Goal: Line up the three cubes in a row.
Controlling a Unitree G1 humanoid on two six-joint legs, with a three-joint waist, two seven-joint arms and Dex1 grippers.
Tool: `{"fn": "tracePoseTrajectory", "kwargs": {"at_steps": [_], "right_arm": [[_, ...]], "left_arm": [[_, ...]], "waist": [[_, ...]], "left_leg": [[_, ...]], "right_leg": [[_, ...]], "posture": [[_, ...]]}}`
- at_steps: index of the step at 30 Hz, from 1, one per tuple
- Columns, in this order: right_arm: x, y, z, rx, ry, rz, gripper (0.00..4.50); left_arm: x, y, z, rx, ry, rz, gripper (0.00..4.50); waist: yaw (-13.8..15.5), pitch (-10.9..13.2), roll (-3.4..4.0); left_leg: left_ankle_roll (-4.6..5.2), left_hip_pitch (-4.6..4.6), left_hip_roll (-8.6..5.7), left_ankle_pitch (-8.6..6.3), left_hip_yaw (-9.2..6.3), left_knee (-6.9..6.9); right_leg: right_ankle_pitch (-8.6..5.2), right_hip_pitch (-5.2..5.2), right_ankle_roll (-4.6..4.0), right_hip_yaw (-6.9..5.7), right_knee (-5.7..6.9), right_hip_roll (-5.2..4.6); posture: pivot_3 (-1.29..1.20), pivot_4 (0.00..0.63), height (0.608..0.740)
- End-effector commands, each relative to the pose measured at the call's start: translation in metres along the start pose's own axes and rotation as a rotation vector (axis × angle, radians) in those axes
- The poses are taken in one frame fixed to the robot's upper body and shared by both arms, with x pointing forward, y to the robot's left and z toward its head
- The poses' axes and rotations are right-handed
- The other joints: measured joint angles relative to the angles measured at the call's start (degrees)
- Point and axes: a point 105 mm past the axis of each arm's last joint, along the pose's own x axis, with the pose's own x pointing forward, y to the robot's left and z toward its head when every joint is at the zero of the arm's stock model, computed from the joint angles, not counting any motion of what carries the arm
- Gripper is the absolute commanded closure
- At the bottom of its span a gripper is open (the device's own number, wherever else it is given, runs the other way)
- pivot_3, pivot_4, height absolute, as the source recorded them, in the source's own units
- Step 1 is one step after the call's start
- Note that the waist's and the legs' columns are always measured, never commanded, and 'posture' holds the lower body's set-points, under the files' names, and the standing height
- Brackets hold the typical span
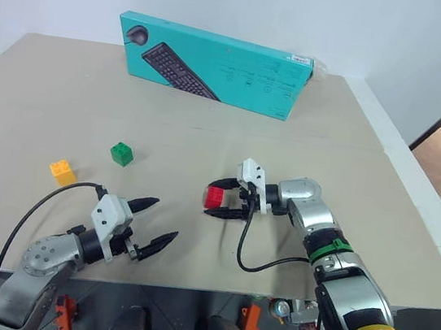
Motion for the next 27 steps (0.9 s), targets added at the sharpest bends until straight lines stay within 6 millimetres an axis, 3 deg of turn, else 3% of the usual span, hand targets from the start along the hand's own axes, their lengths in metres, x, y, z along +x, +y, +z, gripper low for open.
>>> {"fn": "tracePoseTrajectory", "kwargs": {"at_steps": [1,5,11,19,27], "right_arm": [[-0.012,-0.002,0.015,-0.058,-0.034,-0.012,0.04],[-0.027,0.005,0.026,-0.081,-0.063,-0.035,0.04],[-0.047,0.024,0.063,-0.060,-0.215,-0.172,0.04],[-0.037,0.055,0.077,-0.038,-0.253,-0.204,0.04],[-0.033,0.053,0.077,-0.049,-0.254,-0.247,0.04]], "left_arm": [[-0.001,0.000,0.008,0.035,-0.023,-0.005,0.00],[-0.004,0.006,0.008,0.022,-0.030,0.047,0.00],[-0.016,0.035,0.011,-0.008,-0.063,0.266,0.00],[-0.027,0.082,0.020,-0.035,-0.103,0.520,0.00],[-0.023,0.116,0.028,-0.073,-0.074,0.572,0.00]], "waist": [[0.00,0.00,0.00],[0.03,0.00,0.01],[0.07,0.01,0.02],[0.12,0.01,0.01],[0.10,0.00,-0.02]], "left_leg": [[0.00,0.00,0.00,0.00,0.00,0.00],[0.00,-0.01,0.00,0.00,-0.01,-0.02],[-0.01,-0.03,0.00,-0.01,-0.01,-0.04],[-0.01,0.00,-0.01,-0.01,-0.04,0.01],[-0.01,-0.03,-0.11,0.00,0.00,0.07]], "right_leg": [[0.00,0.00,0.00,0.00,0.00,0.00],[-0.02,-0.01,0.02,-0.01,0.00,-0.03],[-0.05,-0.06,0.06,-0.01,0.02,-0.07],[-0.01,-0.01,0.03,-0.07,0.02,-0.06],[0.03,0.02,0.13,-0.05,0.00,-0.06]], "posture": [[0.00,0.150,0.740],[0.00,0.150,0.740],[0.00,0.150,0.740],[0.00,0.150,0.740],[0.00,0.150,0.740]]}}
